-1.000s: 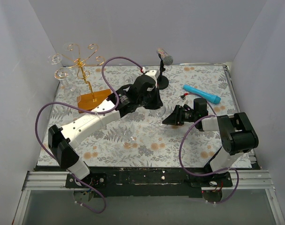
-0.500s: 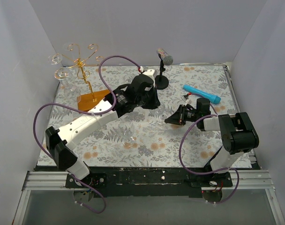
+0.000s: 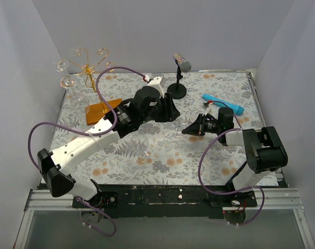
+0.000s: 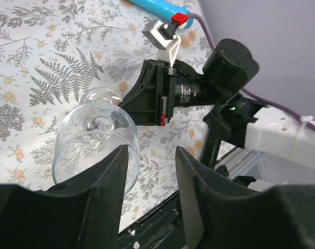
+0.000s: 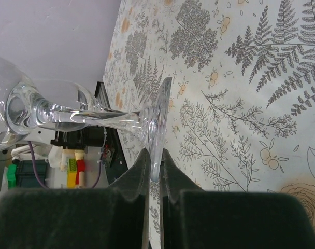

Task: Place the wine glass upside down on the wine glass rack
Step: Pick up the wine glass at the center of the board, then turn the wine glass upside down at the wine rack.

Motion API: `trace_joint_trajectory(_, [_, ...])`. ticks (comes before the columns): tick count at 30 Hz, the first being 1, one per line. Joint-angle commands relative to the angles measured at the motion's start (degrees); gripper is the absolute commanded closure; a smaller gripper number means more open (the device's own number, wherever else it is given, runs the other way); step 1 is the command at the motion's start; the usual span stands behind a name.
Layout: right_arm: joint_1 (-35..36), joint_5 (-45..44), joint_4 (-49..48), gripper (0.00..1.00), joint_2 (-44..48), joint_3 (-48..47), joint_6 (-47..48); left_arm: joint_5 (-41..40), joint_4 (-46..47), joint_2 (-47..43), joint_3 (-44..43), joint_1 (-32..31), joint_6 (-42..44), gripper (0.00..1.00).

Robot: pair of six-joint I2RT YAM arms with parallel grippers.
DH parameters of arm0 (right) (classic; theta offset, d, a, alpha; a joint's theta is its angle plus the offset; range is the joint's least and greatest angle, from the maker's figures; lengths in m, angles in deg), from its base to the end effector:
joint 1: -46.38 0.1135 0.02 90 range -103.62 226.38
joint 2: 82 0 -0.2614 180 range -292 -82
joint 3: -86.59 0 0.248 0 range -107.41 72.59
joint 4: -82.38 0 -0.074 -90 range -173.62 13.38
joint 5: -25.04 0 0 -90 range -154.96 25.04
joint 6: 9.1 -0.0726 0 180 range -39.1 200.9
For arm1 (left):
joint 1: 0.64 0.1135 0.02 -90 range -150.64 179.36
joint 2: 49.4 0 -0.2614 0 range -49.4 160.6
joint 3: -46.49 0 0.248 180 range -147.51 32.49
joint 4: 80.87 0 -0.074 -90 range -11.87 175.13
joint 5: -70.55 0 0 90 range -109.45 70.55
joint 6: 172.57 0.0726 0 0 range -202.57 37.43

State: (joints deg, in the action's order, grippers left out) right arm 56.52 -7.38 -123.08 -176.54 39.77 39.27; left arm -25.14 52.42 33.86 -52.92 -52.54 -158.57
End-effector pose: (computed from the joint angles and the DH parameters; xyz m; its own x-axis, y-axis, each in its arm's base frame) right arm 0.2964 0.1153 0.1478 -0.8523 0.2094 -0.4793 -0.3976 0.3360 0.8538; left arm 0.2238 -0.2737 0.3677 -0.7846 -0.5642 -0.2572 -0.1277 0.5530 -0.8233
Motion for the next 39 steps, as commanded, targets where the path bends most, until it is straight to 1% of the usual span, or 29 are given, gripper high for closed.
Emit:
trace_joint_trajectory(1, [0.2,2.4,-5.0,0.99,2.7,0.0,2.1,-2.9,6.5,-7.2,1.8,-0.3,-1.4,0.54])
trace_joint_trajectory(2, [0.2,2.5,-5.0,0.99,2.9,0.0,2.4,-3.5,6.4,-8.4,2.5,-0.3,-1.3,0.47])
trace_joint_trajectory(6, [0.1,2.7,-4.5,0.99,3.6,-0.2,3.3,-5.9,6.1,-12.9,4.3,-0.3,-0.3,0.27])
trace_joint_trajectory(12, [-0.3,3.1,-2.8,0.99,4.7,-0.8,5.5,-9.9,5.5,-19.5,7.3,-0.3,1.7,0.07])
trace_joint_trajectory(13, [-0.4,3.2,-2.6,0.99,4.9,-0.9,5.9,-10.9,5.2,-20.6,7.5,-0.3,2.0,0.02])
trace_joint_trajectory(17, [-0.7,3.2,-0.4,0.99,6.1,-1.6,8.4,-13.1,4.7,-24.8,9.6,-0.3,2.7,0.02])
trace_joint_trajectory(25, [-2.0,1.1,9.1,0.99,9.5,-3.6,18.0,-16.5,3.0,-30.9,11.5,-0.3,3.0,0.02])
trace_joint_trajectory(39, [-6.8,-2.4,20.0,0.99,19.7,-4.9,30.7,-17.8,2.4,-35.0,13.7,-0.3,3.5,0.02])
